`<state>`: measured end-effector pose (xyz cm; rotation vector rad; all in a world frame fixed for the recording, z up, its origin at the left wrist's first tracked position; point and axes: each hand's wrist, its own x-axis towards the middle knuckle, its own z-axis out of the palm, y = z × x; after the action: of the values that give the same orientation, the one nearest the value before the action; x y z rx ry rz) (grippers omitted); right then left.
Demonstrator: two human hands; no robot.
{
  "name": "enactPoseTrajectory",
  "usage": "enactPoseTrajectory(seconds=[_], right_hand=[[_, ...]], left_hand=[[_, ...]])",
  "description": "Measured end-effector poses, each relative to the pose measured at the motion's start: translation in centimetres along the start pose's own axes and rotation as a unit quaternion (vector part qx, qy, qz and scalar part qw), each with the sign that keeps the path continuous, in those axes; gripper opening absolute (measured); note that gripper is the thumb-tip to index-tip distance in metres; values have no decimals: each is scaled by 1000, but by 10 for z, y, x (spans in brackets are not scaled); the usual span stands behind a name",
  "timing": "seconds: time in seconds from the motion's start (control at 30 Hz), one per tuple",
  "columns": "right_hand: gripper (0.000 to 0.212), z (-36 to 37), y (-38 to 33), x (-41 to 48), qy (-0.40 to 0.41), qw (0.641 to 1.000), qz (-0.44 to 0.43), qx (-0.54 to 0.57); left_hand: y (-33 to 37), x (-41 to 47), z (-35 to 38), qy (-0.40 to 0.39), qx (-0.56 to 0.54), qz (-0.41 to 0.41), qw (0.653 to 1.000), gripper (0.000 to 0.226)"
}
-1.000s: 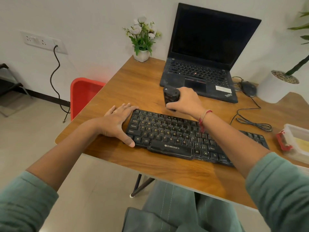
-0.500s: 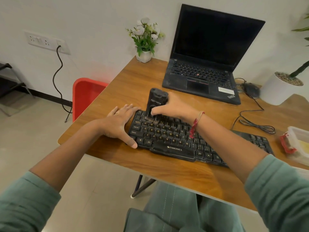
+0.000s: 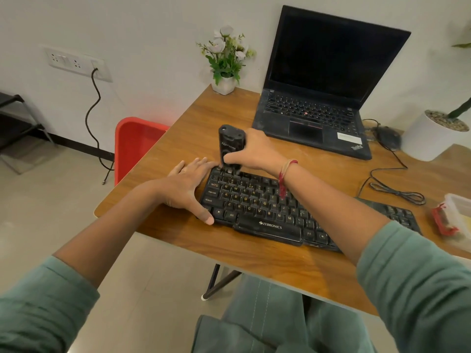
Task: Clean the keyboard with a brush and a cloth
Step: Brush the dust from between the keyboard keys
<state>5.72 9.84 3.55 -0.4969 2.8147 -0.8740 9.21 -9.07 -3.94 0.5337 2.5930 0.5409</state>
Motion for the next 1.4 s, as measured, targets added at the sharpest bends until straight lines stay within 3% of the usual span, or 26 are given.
enactPoseTrajectory(seconds=[0.47,0.6,0.73,0.87,1.0,1.13,1.27,1.4], right_hand=[[27,3,-3,12,-83,996,-30,11],[28,0,-2,18,-55,998,-21,2],[42,5,-3,17,-98,995,-23,-2],[37,-4,2,16,-50,998,3,34],[40,3,0,14,-102,994,-14,37],[40,0,2,18,-53,997,6,61],[51,7,0,16,-106,994,-5,30],[39,-3,4,15,-31,999,3,37]], left_hand=[[0,0,0,7,-5,5,1000,158],[1,-1,-1,4,-7,0,1000,157],[1,-1,-1,5,-7,3,1000,155],[2,-2,-1,8,-9,-2,1000,147],[1,-1,0,8,-4,6,1000,151],[1,0,0,8,-3,-3,1000,150],[-1,1,1,16,-1,7,1000,153],[1,0,0,13,-6,1,1000,151]])
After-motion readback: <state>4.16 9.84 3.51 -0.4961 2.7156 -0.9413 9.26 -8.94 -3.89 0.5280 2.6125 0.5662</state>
